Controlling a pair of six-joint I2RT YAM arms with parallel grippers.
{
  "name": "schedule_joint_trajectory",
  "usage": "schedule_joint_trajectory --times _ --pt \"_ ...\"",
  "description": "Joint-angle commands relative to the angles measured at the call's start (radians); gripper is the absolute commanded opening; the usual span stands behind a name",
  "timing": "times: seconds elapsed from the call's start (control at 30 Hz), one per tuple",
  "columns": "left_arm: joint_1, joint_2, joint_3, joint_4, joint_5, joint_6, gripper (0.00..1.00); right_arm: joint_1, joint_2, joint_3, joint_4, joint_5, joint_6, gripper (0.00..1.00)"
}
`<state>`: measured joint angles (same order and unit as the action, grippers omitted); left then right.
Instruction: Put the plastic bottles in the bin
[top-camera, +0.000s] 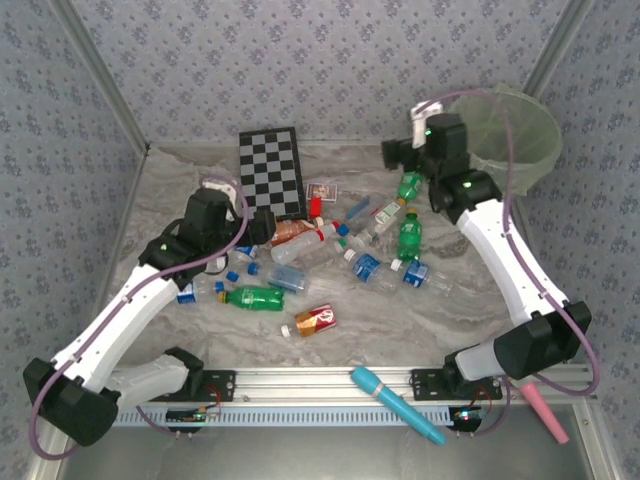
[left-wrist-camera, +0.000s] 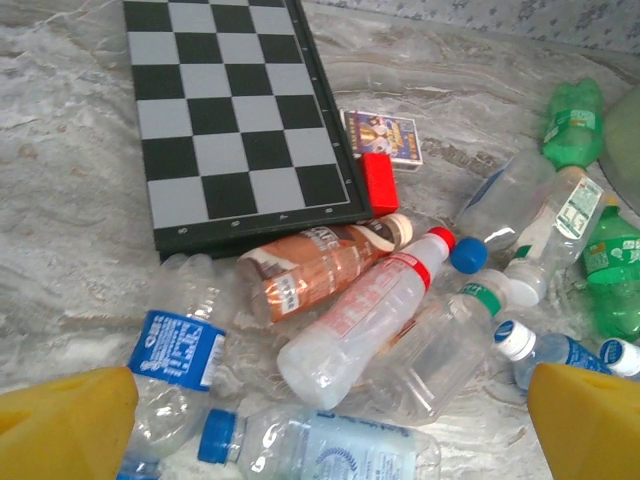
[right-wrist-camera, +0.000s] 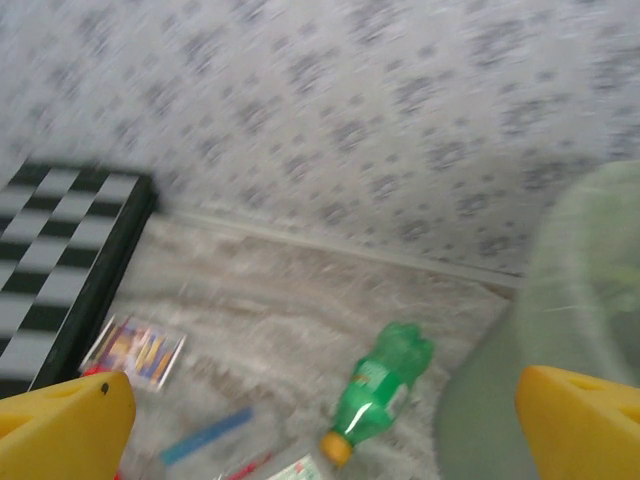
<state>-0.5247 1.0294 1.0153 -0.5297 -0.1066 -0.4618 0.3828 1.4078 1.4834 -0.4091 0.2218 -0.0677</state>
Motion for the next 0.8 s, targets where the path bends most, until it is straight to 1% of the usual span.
schedule_joint_trajectory --times 0.0,0.07,0.17,0.3,0.37,0.43,0.5,0.77 --pt "-0.005 -0.076 -0.041 -0.034 -0.043 -0.024 1.0 0.103 -0.014 -0.049 -0.081 0.038 -0.137 1.0" --pt "-0.005 -0.108 -0.063 -0.058 -0.046 -0.029 1.0 0.164 -0.013 -0.075 -0.1 0.034 -0.172 1.0" --pt "-0.004 -0.152 -0.086 -0.117 -0.072 -0.043 1.0 0.236 -0.007 -0.105 -0.133 0.005 -0.177 1.0" --pt "-0.005 -0.212 -0.114 -0.2 -0.086 -0.072 1.0 0.332 0.006 -0.139 -0.183 -0.036 -0.166 1.0" --pt "-0.004 -0.24 -0.125 -0.227 -0.082 -0.091 1.0 0.373 0.015 -0.154 -0.188 -0.037 -0.155 1.0" --pt "-0.004 -0.265 -0.129 -0.258 -0.072 -0.105 1.0 0.411 0.027 -0.171 -0.233 -0.061 -0.131 1.0" --pt "-0.005 -0.283 -0.125 -0.291 -0.065 -0.113 1.0 0.452 0.044 -0.181 -0.264 -0.081 -0.118 0.98" --pt "-0.005 -0.366 -0.121 -0.38 -0.068 -0.135 1.0 0.683 0.135 -0.213 -0.343 -0.021 -0.132 0.97"
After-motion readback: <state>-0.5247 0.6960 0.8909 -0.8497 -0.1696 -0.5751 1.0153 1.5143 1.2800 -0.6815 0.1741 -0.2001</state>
